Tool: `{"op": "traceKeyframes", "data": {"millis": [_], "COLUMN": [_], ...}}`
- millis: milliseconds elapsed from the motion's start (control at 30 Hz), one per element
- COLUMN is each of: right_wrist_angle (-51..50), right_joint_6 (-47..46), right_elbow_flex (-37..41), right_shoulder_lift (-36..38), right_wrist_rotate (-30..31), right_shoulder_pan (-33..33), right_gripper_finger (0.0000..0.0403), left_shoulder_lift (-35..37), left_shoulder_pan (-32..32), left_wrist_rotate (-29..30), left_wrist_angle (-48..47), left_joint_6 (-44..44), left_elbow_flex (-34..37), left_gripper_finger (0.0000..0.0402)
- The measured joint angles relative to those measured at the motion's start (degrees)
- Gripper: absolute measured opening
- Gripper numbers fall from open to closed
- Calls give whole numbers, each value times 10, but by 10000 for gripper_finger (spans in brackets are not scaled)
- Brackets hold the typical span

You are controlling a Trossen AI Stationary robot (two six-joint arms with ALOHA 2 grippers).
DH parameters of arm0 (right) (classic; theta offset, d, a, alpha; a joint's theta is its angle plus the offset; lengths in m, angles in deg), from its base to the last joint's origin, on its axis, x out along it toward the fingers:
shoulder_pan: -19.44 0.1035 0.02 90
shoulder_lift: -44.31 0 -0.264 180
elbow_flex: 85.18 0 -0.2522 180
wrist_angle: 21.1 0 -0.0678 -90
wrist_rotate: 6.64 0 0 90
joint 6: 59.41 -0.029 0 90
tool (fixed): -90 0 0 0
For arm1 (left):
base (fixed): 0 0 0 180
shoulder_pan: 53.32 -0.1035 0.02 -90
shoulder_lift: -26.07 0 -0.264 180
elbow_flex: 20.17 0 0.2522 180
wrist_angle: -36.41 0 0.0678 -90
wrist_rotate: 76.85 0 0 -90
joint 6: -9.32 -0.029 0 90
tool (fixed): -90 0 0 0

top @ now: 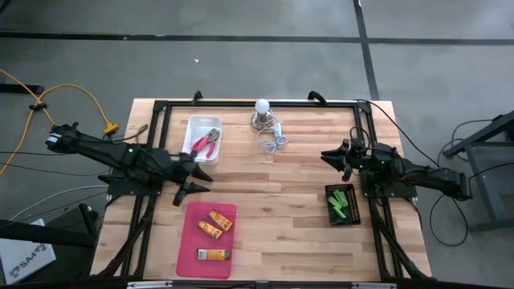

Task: Pick & Place School Supplies
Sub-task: Return to Home Position

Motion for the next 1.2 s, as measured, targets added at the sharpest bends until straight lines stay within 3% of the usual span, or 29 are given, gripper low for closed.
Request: {"op": "traceKeyframes", "data": {"millis": [300, 533, 900, 1200], "right_wrist_angle": [1, 0, 0, 0], "right_joint_6": [0, 0, 0, 0], "right_elbow_flex": [0, 0, 1, 1], "right_shoulder_lift": [0, 0, 0, 0], "right_wrist_rotate": [12, 13, 13, 13], "right_shoulder_pan": [0, 0, 0, 0], "right_gripper_finger": [100, 100, 100, 100], "left_shoulder_lift": [182, 289, 316, 395], "left_shoulder_pan": [-29, -39, -39, -39], "left_wrist_rotate": [14, 36, 36, 82], "left_wrist_angle": [-119, -130, -149, -97], "left_joint_6": [-33, -87, -127, -133], "left_elbow_flex": [0, 0, 8, 113], "left_gripper_finger": [161, 161, 161, 161]}}
